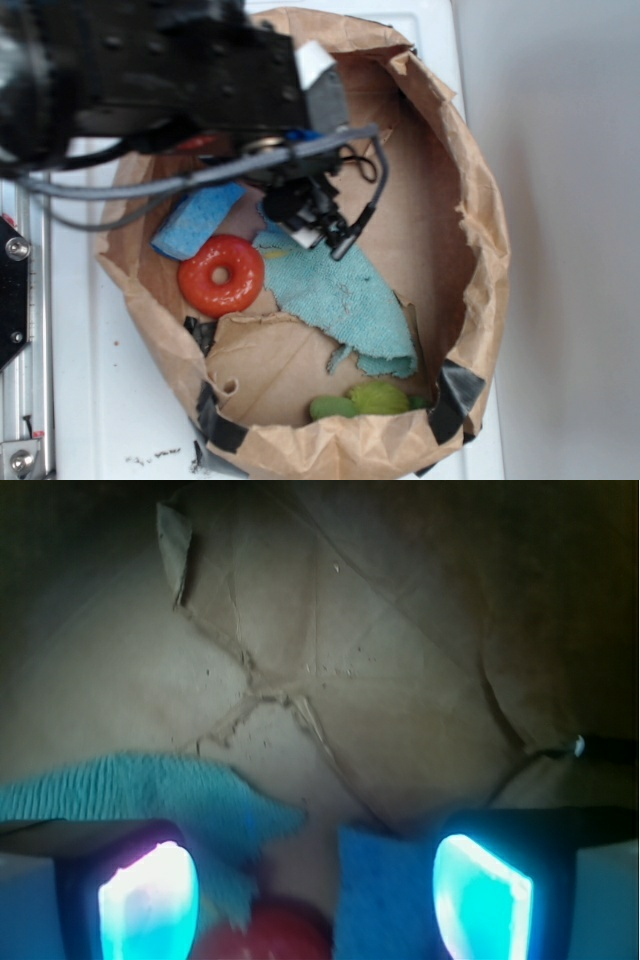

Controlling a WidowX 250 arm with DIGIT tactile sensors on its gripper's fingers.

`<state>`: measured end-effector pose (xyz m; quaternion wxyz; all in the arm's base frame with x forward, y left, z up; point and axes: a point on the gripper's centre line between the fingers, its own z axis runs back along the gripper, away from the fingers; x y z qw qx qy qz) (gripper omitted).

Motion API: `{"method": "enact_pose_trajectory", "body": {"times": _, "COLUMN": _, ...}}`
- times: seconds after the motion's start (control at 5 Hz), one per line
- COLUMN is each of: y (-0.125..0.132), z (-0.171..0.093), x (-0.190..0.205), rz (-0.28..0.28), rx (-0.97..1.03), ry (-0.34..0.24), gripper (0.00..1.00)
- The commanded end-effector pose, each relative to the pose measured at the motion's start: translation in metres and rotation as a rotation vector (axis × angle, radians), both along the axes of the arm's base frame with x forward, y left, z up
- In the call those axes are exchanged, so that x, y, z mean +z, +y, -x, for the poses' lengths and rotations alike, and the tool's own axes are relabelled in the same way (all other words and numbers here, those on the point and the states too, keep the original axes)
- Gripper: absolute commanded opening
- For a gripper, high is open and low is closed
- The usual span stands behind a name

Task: Grab the blue sponge.

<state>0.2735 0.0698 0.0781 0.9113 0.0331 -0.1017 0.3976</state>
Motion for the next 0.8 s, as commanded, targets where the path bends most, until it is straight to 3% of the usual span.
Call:
{"method": "enact_pose_trajectory", "body": {"times": 0.0, "y": 0.036, "z": 0.008, "x": 0.017, "rz": -0.018, "rx": 0.003, "ry": -0.001, "gripper": 1.00}}
{"method": "enact_pose_trajectory", "body": {"times": 0.2, "y": 0.041, "z": 0.025, "x": 0.014, "rz": -0.035, "rx": -0.038, "ry": -0.026, "gripper": 1.00}}
{"method": "enact_pose_trajectory", "body": {"times": 0.4, "y": 0.043, "z": 0.036, "x": 0.011, "rz": -0.012, "rx": -0.065, "ry": -0.028, "gripper": 1.00}}
{"method": "enact_pose_trajectory", "body": {"times": 0.6, "y": 0.034, "z": 0.045, "x": 0.003, "rz": -0.021, "rx": -0.056, "ry": -0.017, "gripper": 1.00}}
